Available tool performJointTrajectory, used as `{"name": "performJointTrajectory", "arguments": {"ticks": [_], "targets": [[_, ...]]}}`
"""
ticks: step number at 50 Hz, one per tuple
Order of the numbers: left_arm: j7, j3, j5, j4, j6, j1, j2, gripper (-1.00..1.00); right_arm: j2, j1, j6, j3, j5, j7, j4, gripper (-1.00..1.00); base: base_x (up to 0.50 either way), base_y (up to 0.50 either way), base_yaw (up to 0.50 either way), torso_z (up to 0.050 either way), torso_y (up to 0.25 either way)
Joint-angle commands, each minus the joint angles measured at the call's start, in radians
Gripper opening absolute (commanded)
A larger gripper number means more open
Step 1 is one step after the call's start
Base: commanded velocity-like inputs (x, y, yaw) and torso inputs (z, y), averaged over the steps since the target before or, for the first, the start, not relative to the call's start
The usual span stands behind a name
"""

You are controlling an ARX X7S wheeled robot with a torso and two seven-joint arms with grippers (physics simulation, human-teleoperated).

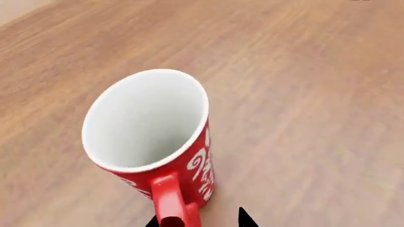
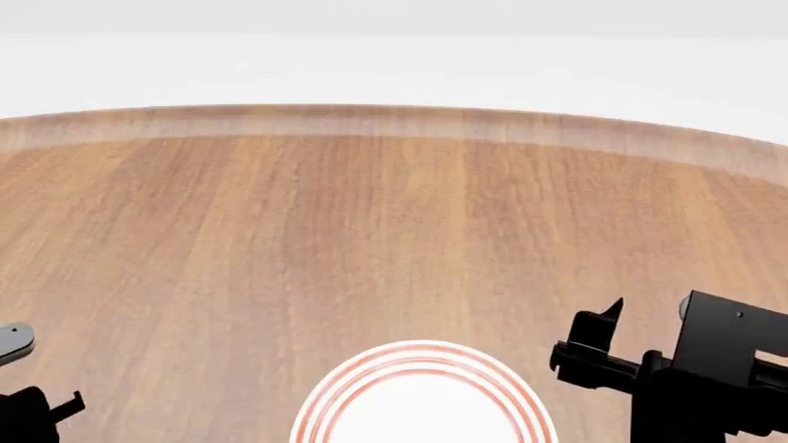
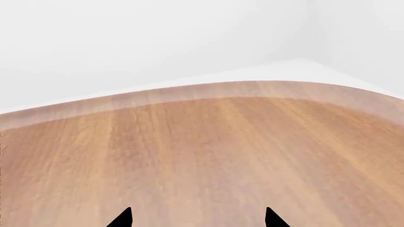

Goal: Pick up the red mug and put it on the plate

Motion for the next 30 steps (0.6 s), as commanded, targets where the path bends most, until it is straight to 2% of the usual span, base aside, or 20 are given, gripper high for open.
{"name": "performJointTrajectory", "arguments": {"ticks": [1, 16, 21, 27, 29, 30], "targets": [[0.060, -0.021, 0.037, -0.010, 0.011, 0.002, 0.018, -1.00, -0.018, -0.003, -0.007, 0.026, -0.007, -0.025, 0.008, 1.00, 0.00, 0.00, 0.00, 0.000, 0.000], [0.085, -0.043, 0.035, -0.010, -0.024, 0.004, 0.012, -1.00, -0.015, -0.008, -0.035, 0.027, 0.000, -0.036, 0.041, 1.00, 0.00, 0.00, 0.00, 0.000, 0.000], [0.227, 0.015, 0.062, -0.010, 0.021, -0.006, 0.021, -1.00, -0.013, -0.012, -0.025, 0.032, 0.009, -0.033, 0.025, 1.00, 0.00, 0.00, 0.00, 0.000, 0.000], [0.299, 0.091, 0.108, 0.004, 0.024, -0.034, 0.028, -1.00, -0.014, -0.007, -0.026, 0.029, 0.011, -0.031, 0.033, 1.00, 0.00, 0.00, 0.00, 0.000, 0.000], [0.334, 0.127, 0.141, 0.205, -0.101, 0.038, 0.044, -1.00, -0.015, -0.004, -0.027, 0.027, 0.010, -0.030, 0.037, 1.00, 0.00, 0.00, 0.00, 0.000, 0.000], [0.371, 0.124, 0.132, 0.355, -0.210, 0.097, 0.057, -1.00, -0.016, -0.002, -0.026, 0.026, 0.011, -0.029, 0.037, 1.00, 0.00, 0.00, 0.00, 0.000, 0.000]]}}
